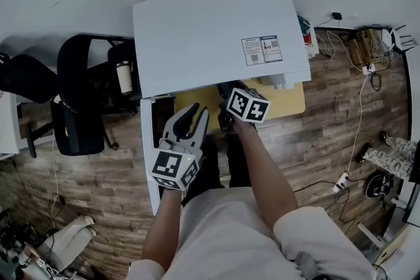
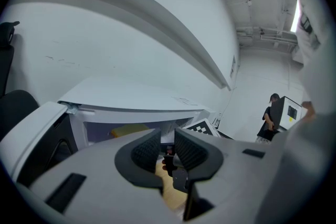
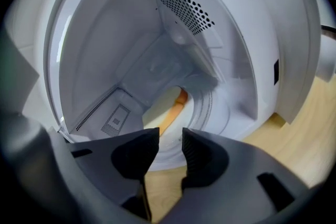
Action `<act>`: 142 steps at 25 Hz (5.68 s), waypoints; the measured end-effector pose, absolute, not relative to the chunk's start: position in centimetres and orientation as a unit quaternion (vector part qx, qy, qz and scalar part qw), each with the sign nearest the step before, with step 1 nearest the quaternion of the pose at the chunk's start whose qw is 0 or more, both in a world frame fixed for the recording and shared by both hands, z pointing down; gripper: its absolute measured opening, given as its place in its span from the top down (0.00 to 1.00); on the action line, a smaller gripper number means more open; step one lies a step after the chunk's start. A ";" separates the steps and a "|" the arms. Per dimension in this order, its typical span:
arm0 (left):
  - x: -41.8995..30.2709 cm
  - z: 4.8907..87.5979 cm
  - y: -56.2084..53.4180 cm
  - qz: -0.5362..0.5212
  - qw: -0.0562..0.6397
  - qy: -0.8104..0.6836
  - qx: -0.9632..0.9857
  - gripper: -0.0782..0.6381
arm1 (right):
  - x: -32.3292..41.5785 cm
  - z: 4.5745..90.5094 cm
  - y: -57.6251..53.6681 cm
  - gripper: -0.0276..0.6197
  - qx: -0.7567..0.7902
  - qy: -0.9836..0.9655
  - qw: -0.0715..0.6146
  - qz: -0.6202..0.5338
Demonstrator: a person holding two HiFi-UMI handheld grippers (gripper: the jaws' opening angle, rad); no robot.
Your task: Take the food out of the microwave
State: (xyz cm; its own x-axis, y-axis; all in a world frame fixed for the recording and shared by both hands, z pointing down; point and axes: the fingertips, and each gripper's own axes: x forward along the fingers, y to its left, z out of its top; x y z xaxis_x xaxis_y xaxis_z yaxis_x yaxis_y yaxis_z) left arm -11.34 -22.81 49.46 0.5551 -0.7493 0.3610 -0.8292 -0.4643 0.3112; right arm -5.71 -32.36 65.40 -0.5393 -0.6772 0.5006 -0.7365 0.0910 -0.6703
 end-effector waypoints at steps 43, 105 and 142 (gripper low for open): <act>-11.8 48.5 -22.6 0.084 0.223 -0.462 0.854 0.78 | -4.3 67.1 -33.6 0.94 0.528 -0.589 -0.066 0.608; -7.2 48.1 -20.3 0.076 0.214 -0.505 0.833 0.78 | -1.6 67.0 -29.8 0.88 0.446 -0.615 -0.085 0.644; -7.7 49.3 -16.7 0.081 0.222 -0.557 0.796 0.78 | -2.1 65.9 -28.1 0.94 0.356 -0.647 -0.176 0.651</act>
